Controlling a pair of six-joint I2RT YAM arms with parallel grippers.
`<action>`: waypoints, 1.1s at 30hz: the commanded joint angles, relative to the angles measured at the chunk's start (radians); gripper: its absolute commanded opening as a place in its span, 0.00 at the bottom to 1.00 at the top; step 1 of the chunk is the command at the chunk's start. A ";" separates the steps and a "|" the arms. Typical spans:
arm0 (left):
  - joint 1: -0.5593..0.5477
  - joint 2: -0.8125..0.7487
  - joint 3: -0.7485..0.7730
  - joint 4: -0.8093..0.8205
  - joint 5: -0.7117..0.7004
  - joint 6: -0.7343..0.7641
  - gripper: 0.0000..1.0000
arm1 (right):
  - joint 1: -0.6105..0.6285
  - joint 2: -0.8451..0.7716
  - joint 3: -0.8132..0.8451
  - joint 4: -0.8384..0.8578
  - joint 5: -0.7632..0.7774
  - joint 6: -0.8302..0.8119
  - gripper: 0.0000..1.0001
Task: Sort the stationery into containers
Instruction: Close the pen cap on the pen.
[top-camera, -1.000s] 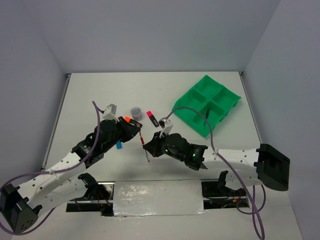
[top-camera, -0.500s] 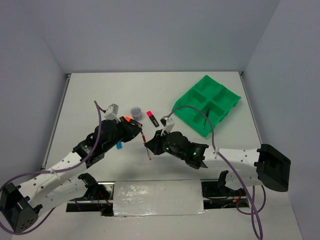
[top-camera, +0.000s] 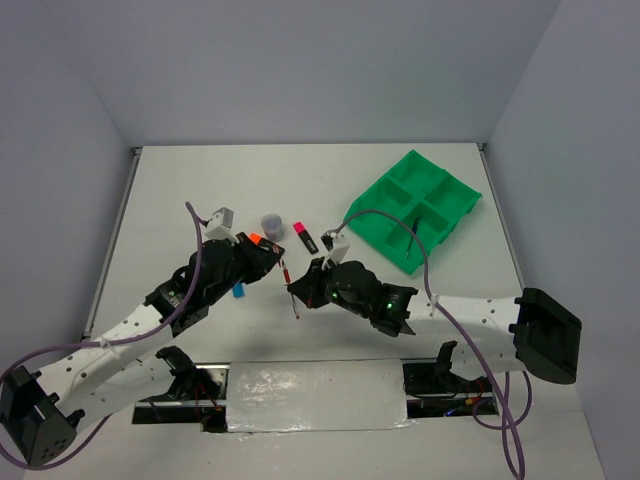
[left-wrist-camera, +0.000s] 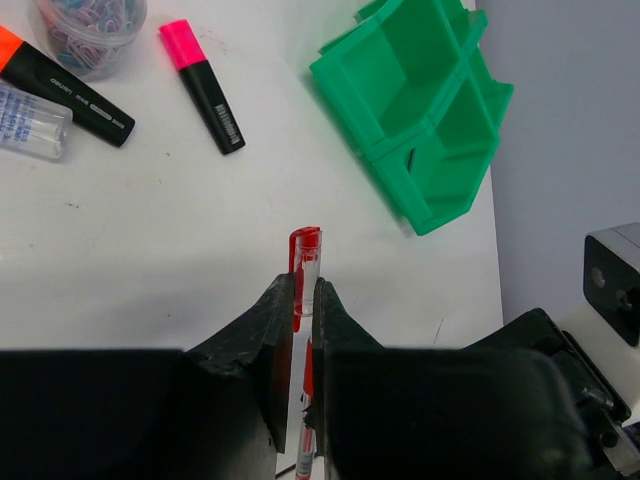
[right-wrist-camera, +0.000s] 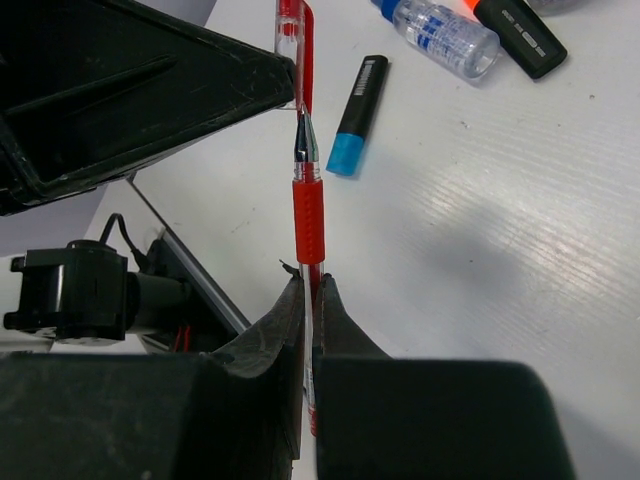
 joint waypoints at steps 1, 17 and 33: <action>-0.005 -0.024 0.020 0.008 -0.036 0.017 0.00 | 0.000 -0.012 0.010 0.030 0.004 0.021 0.00; -0.005 -0.019 0.020 0.024 -0.030 0.026 0.00 | 0.003 0.034 0.022 0.058 -0.049 0.027 0.00; -0.005 -0.016 -0.015 0.059 -0.005 0.023 0.00 | -0.011 0.064 0.092 0.012 -0.008 -0.028 0.00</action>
